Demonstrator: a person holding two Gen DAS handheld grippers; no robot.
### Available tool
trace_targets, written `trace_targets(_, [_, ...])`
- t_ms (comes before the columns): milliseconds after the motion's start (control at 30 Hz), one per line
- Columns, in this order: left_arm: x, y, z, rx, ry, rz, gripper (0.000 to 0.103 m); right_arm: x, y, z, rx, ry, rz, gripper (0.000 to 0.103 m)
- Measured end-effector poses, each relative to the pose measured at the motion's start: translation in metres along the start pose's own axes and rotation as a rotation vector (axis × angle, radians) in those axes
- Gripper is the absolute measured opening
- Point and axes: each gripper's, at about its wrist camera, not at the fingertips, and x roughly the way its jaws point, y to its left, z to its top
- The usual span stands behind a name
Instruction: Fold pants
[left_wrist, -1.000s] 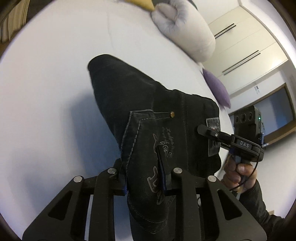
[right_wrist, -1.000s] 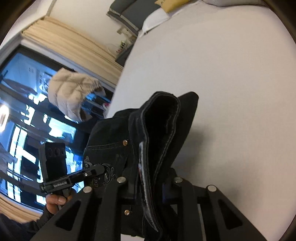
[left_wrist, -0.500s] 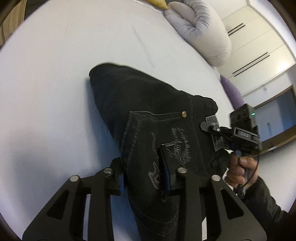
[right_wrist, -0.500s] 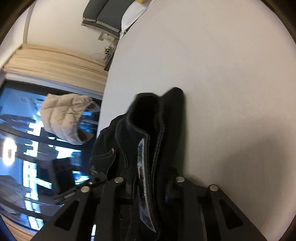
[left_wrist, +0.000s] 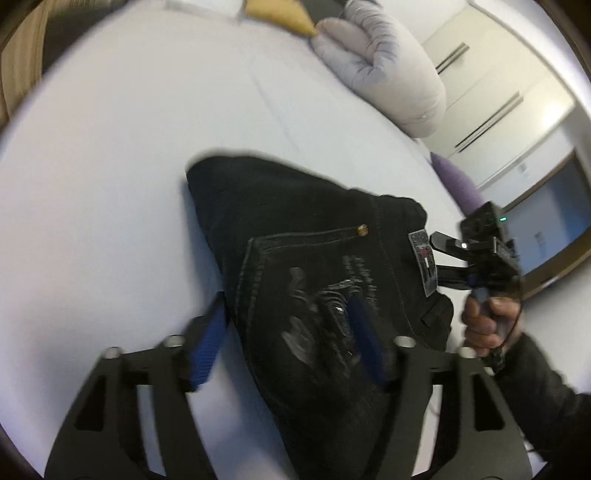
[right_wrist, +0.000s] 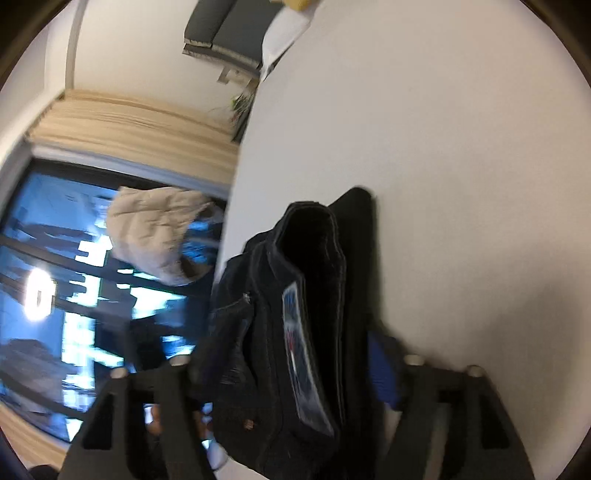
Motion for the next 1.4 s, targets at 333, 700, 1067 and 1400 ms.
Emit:
trace_targets(333, [-0.170, -0.172, -0.066, 0.326, -0.568, 0.478, 0.103, -0.123, 0.134, -0.105, -0.345, -0.433, -0.299, 0.087])
trace_targets(700, [-0.282, -0.256, -0.157, 0.233, -0.720, 0.441, 0.103, -0.216, 0.276, -0.243, -0.715, -0.836, -0.503, 0.103])
trace_targets(1067, [-0.351, -0.305, -0.241, 0.336, -0.794, 0.650, 0.103, -0.248, 0.295, -0.304, -0.620, -0.750, -0.560, 0.103])
trace_targets(1400, [-0.326, -0.311, -0.256, 0.209, -0.575, 0.620, 0.103, -0.242, 0.291, -0.310, -0.569, -0.688, -0.572, 0.103])
